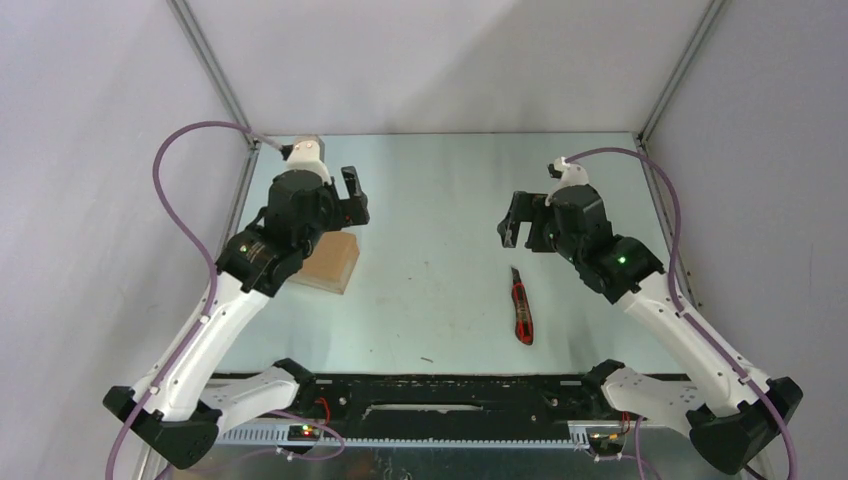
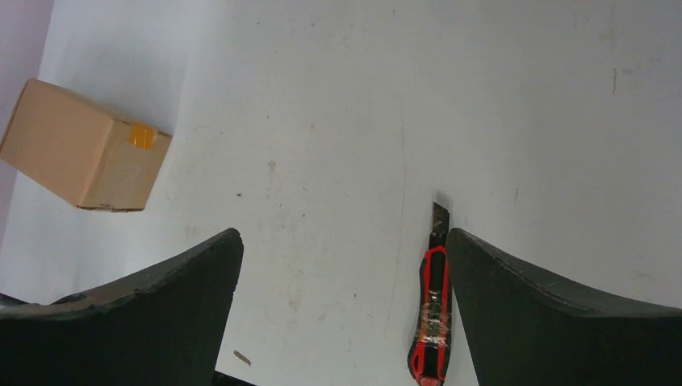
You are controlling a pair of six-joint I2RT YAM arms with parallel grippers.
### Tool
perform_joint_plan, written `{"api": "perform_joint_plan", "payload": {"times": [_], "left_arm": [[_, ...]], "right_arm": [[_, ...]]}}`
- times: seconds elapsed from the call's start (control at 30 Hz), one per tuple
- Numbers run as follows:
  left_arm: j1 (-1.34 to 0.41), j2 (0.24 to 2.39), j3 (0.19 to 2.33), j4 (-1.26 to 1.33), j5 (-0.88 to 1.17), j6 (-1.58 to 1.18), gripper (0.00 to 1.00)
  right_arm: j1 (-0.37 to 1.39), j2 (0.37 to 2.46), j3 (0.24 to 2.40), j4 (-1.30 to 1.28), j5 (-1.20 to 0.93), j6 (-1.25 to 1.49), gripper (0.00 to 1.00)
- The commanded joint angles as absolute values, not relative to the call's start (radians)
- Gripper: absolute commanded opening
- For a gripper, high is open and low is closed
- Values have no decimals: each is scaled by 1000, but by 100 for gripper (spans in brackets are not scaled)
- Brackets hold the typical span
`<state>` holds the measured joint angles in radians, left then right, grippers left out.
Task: Unpack the express box
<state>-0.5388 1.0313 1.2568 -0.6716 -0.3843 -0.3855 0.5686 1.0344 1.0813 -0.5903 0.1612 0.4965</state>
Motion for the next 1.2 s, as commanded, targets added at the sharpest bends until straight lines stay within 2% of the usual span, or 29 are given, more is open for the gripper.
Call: {"api": "perform_joint_plan", "payload": {"times": [0.0, 0.17, 0.33, 0.63, 0.77, 0.97, 1.17], "left_arm": [[-534, 1002, 1255, -673, -471, -438, 98], [-529, 1012, 1262, -718, -532, -466, 98], [-446, 1030, 1256, -771, -541, -551, 98], [29, 1204, 1240, -698, -335, -656, 98], [156, 1359, 1248, -668, -308, -681, 98], [310, 1519, 1182, -418, 107, -640, 98], [286, 1559, 1095, -328, 234, -672, 98]], "right_arm": [[578, 1048, 1083, -568, 166, 493, 100], [580, 1082, 1066, -566, 174, 489, 100], [591, 1138, 1039, -540, 165, 496, 100], [706, 1313, 1055, -445, 100, 514, 100], [744, 1359, 1055, -443, 83, 519, 100], [770, 1369, 1017, -423, 82, 496, 100], [785, 1393, 980, -374, 62, 494, 100]]}}
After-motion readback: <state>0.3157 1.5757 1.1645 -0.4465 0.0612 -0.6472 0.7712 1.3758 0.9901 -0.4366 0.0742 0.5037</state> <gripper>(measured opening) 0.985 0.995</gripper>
